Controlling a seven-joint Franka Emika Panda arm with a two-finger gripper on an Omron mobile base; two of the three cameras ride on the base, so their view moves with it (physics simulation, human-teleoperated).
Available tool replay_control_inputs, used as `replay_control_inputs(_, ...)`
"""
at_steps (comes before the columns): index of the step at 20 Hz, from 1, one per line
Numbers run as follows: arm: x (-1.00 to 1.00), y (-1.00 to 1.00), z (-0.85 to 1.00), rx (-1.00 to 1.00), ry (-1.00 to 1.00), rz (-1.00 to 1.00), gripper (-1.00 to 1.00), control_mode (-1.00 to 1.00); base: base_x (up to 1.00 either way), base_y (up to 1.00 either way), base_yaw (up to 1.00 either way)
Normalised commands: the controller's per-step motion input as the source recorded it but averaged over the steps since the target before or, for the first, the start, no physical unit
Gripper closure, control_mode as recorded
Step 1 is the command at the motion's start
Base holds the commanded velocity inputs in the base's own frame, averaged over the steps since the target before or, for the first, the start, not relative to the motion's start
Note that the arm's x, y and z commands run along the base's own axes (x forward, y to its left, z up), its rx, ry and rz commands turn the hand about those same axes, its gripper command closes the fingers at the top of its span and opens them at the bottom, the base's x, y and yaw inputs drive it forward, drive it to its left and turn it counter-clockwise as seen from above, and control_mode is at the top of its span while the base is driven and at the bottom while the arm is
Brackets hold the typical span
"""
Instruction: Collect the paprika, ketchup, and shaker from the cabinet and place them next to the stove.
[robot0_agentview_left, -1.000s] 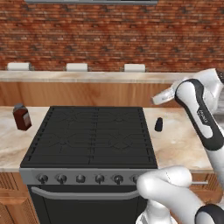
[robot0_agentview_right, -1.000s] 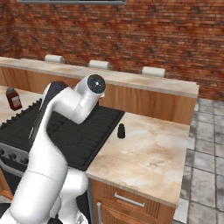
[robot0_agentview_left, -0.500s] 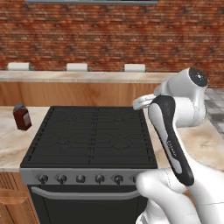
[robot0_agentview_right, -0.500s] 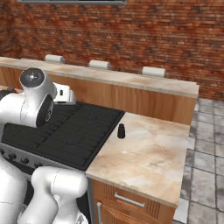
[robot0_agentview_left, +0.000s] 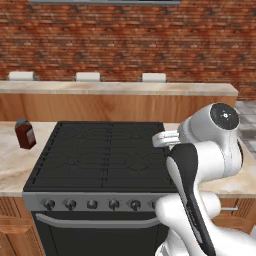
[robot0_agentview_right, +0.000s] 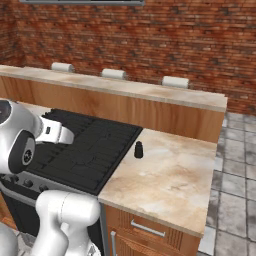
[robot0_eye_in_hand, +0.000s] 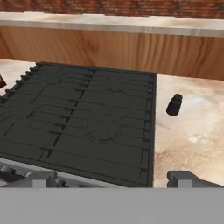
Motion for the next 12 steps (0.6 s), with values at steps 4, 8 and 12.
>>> replay_control_inputs(4,-0.11,0.00,-0.37,0.00,0.00,0.00,-1.00,-1.00,0.00,0.00,0.00)
replay_control_inputs(8,-0.21,0.00,-0.17,0.00,-0.05,0.00,-1.00,-1.00,0.00,0.00,0.00)
replay_control_inputs(12,-0.32,-0.07,-0.06,0.00,-0.09,-0.13,-1.00,1.00,-0.13,-0.02,-0.08)
